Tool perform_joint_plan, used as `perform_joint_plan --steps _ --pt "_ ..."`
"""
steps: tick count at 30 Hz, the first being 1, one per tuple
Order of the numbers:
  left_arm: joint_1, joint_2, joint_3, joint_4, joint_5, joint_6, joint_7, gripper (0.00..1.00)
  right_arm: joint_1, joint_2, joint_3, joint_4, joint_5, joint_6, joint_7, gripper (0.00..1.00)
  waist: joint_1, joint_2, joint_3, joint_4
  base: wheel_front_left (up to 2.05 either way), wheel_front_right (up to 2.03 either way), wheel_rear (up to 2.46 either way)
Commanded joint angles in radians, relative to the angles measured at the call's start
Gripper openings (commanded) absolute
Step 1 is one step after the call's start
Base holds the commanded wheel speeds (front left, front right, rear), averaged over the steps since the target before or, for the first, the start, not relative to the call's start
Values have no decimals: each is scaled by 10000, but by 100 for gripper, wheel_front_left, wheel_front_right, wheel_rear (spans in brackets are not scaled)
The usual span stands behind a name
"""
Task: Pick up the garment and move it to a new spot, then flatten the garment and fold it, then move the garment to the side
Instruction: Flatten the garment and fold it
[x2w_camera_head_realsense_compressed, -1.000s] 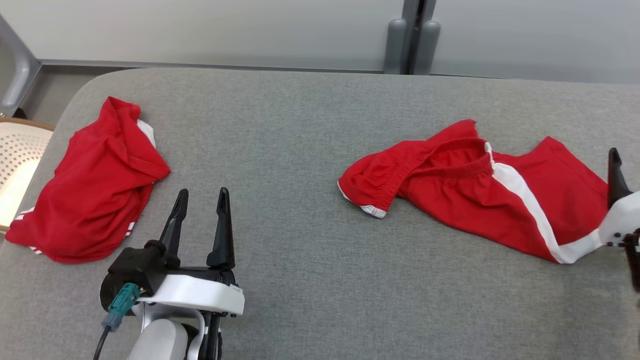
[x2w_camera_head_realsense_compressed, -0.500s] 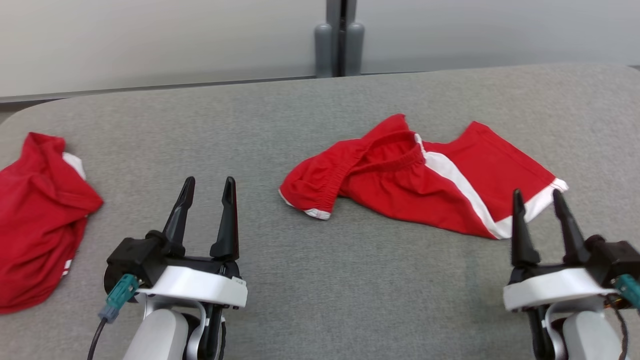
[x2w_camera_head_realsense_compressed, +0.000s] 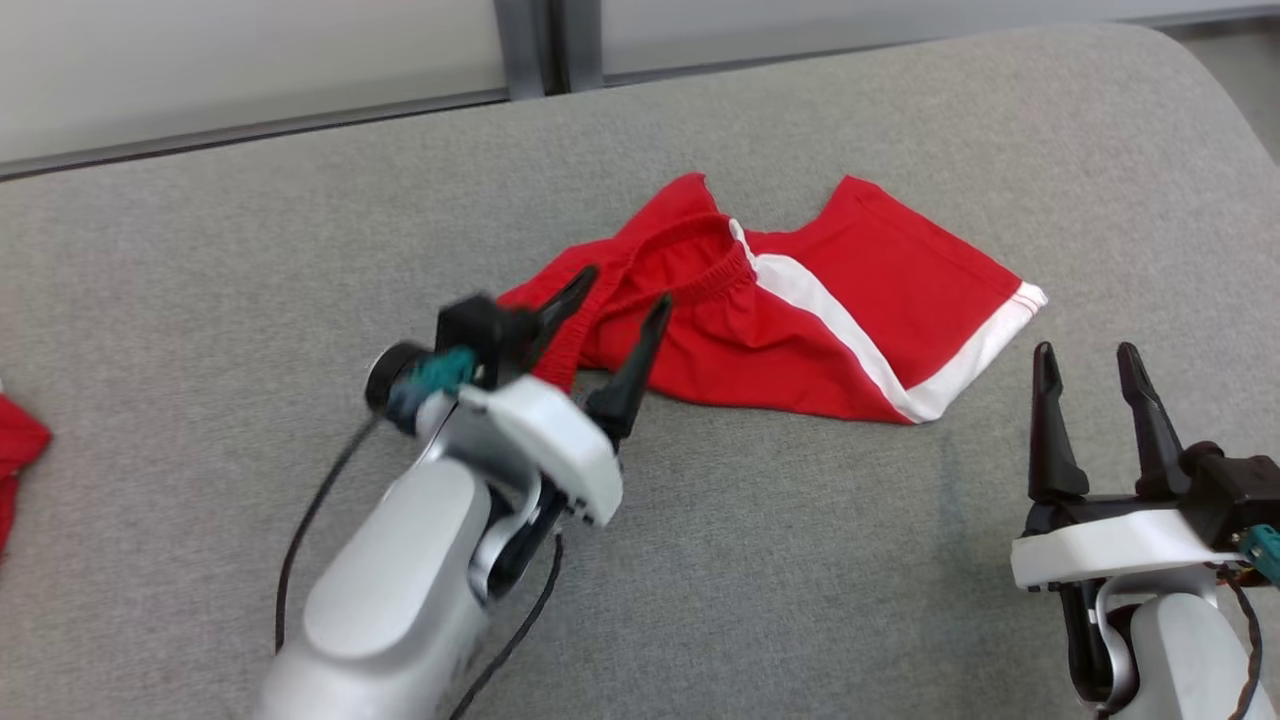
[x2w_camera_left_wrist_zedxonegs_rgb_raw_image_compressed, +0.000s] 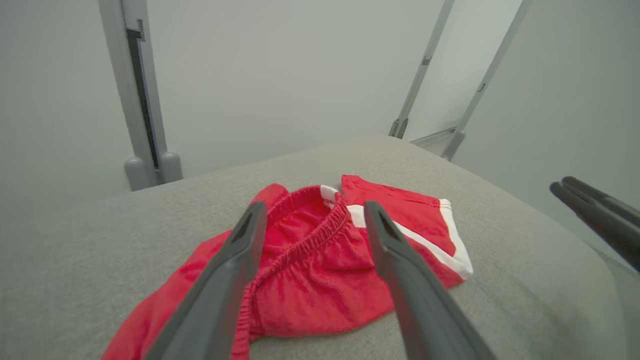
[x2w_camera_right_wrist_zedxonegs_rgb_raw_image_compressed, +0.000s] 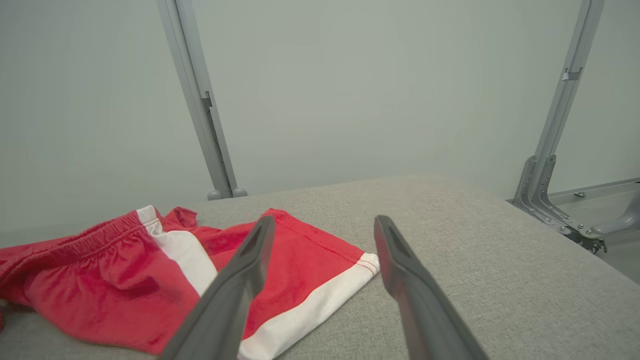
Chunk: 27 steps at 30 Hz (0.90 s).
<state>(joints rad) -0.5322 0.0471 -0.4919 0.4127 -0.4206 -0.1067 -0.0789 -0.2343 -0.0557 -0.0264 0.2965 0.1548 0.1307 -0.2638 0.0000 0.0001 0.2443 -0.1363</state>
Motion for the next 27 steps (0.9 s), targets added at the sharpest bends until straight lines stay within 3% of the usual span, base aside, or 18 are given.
perform_joint_plan --steps 1,6,8,11,17,27 --pt "-404 61 -159 91 -543 -71 414 100 -159 1 15 -20 -78 0 -11 100 0 -1 266 -249 0 0 0" --pt "-2231 66 -875 657 -2785 -174 3318 100 -369 30 312 66 -31 0 -11 100 0 -1 563 -657 0 0 0" --pt "-3273 48 -863 1183 -3701 138 4980 100 -516 34 389 114 88 -1 -11 100 0 -1 622 -902 0 0 0" --pt "-4081 108 -899 1779 -3913 471 6212 100 -653 45 584 172 158 0 -11 100 0 -1 666 -1115 0 0 0" --pt "-4893 261 -1214 2573 -3616 699 7184 100 -831 45 901 256 294 0 -12 100 0 -1 713 -1428 0 0 0" --pt "-5338 143 -956 3505 -4456 919 7949 100 -863 43 1136 227 731 -1 -12 100 0 -1 932 -1925 0 0 0"
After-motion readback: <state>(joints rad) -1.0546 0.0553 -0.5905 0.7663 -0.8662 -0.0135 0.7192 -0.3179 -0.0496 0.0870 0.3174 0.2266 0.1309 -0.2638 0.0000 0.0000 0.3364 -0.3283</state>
